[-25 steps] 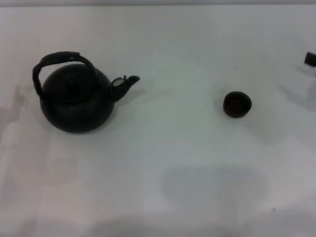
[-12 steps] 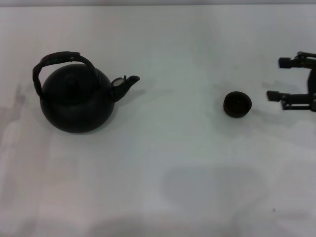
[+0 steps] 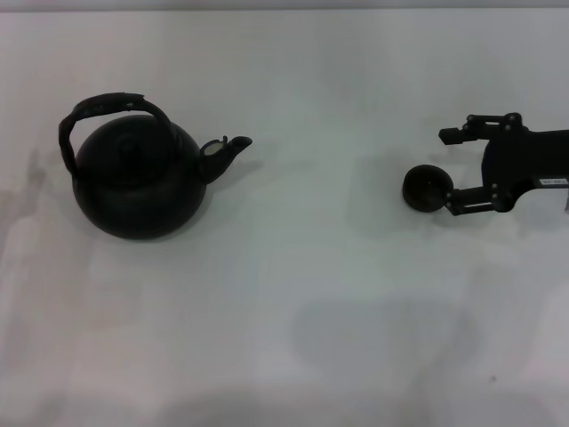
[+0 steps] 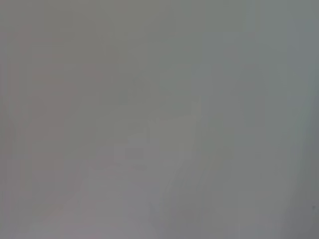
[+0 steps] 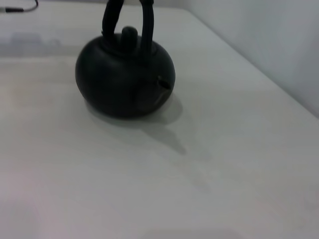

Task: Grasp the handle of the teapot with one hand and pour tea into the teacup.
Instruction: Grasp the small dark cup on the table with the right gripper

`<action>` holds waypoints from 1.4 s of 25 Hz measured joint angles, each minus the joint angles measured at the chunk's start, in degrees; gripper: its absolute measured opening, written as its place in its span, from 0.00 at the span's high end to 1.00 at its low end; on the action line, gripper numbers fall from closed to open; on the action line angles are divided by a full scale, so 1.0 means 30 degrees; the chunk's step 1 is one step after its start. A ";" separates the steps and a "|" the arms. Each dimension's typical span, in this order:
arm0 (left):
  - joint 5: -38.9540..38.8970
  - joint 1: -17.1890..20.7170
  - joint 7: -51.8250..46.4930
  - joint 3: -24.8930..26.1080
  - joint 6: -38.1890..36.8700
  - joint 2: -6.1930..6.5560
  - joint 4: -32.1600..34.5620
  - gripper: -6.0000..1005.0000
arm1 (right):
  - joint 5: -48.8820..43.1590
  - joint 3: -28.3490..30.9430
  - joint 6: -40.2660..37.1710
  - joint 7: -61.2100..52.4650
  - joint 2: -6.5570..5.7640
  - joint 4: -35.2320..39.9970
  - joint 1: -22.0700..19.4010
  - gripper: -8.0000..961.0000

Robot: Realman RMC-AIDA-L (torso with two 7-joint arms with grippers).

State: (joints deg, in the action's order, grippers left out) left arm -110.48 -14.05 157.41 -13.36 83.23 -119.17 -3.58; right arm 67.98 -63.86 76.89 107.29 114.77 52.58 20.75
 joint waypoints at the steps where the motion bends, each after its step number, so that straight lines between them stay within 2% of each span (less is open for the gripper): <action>1: 0.0000 0.0009 0.0000 0.0000 0.0003 0.0001 0.0015 0.23 | 0.0002 -0.0265 -0.0262 -0.0052 0.0008 0.0003 0.0031 0.11; 14: -0.0035 0.0159 0.0000 0.0040 0.0218 0.0058 0.0106 0.23 | -0.0120 -0.2802 -0.2703 -0.0817 0.0065 -0.0170 0.0496 0.11; 35: -0.0008 0.0336 -0.0001 0.0000 0.0041 0.0026 0.0090 0.23 | -0.1167 -0.2971 -0.3497 -0.1691 0.0064 -0.1260 0.1106 0.11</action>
State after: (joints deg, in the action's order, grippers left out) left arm -110.50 -13.04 157.41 -13.36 83.35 -119.09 -3.31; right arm 64.47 -72.77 66.40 102.21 114.96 48.80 24.07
